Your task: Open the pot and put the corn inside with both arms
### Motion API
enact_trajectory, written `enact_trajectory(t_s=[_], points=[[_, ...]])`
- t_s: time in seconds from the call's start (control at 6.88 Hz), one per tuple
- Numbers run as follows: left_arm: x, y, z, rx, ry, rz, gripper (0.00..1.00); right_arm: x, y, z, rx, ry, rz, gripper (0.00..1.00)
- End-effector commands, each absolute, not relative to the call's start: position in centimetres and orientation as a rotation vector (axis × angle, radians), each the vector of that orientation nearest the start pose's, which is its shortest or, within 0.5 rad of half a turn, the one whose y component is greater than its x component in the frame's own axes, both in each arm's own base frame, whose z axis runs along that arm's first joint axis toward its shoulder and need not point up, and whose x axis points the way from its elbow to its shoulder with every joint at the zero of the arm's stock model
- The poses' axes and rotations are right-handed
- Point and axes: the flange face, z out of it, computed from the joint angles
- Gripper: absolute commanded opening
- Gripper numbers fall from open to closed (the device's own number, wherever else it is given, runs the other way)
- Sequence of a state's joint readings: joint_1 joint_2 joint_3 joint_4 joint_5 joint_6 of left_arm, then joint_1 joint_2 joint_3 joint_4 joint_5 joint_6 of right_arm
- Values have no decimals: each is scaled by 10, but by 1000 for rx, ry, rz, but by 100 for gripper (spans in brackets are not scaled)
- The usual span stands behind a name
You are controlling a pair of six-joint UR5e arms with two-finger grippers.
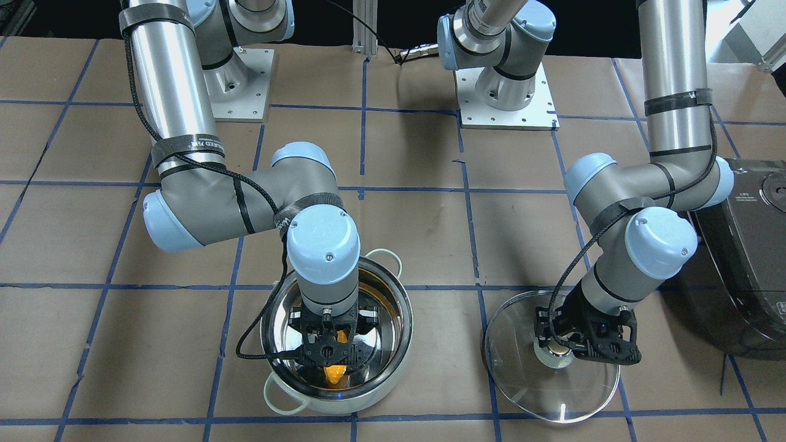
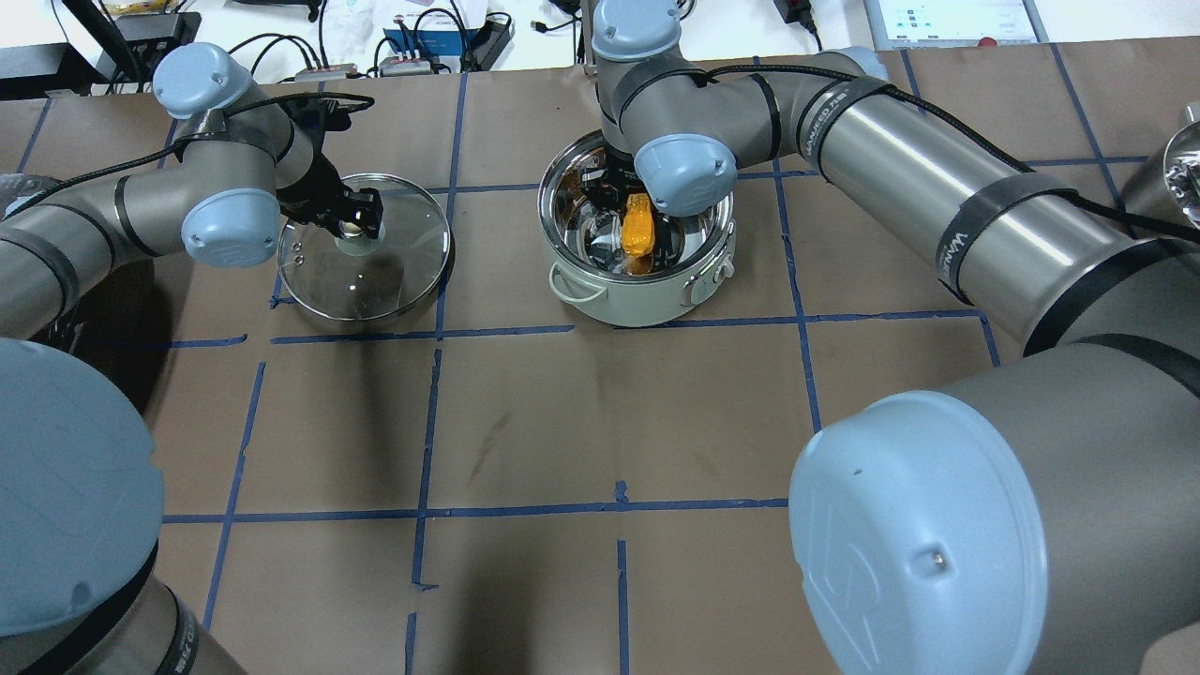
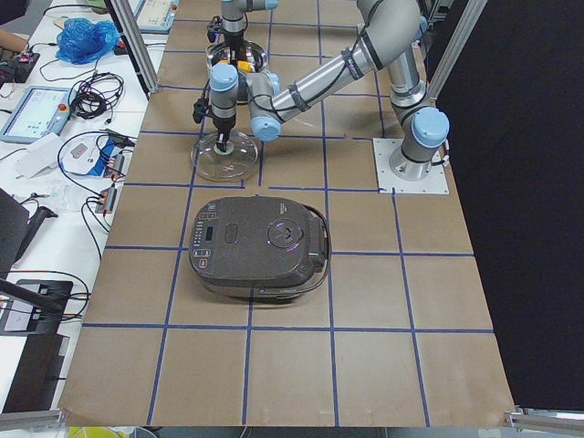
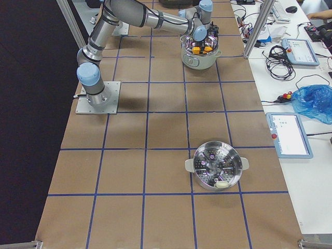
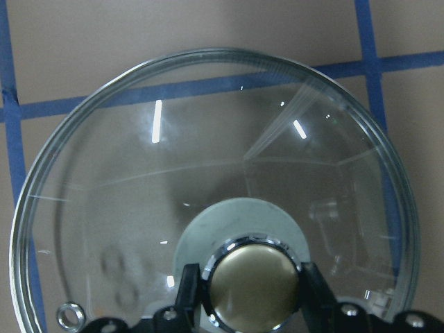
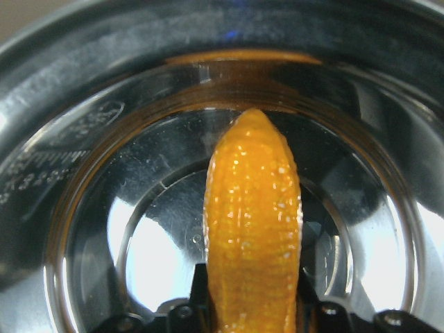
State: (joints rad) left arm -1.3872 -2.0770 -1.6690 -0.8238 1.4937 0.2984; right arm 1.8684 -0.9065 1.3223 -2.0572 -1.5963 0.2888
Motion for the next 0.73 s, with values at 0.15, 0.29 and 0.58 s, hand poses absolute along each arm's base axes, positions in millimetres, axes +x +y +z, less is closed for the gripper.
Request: enact_trajectory(t_s=[0.15,0.29,0.58], points=[[-20,-657,221,167,3171,-237,99,337,-658,242,-20,3143,-125,77],[-21,-657,221,163,3169,-230,100,337,-657,257,-18,3134,-148,80],[-28,-646,259,169,3170,-241,100,323,-624,357,-10,3121,-191,82]])
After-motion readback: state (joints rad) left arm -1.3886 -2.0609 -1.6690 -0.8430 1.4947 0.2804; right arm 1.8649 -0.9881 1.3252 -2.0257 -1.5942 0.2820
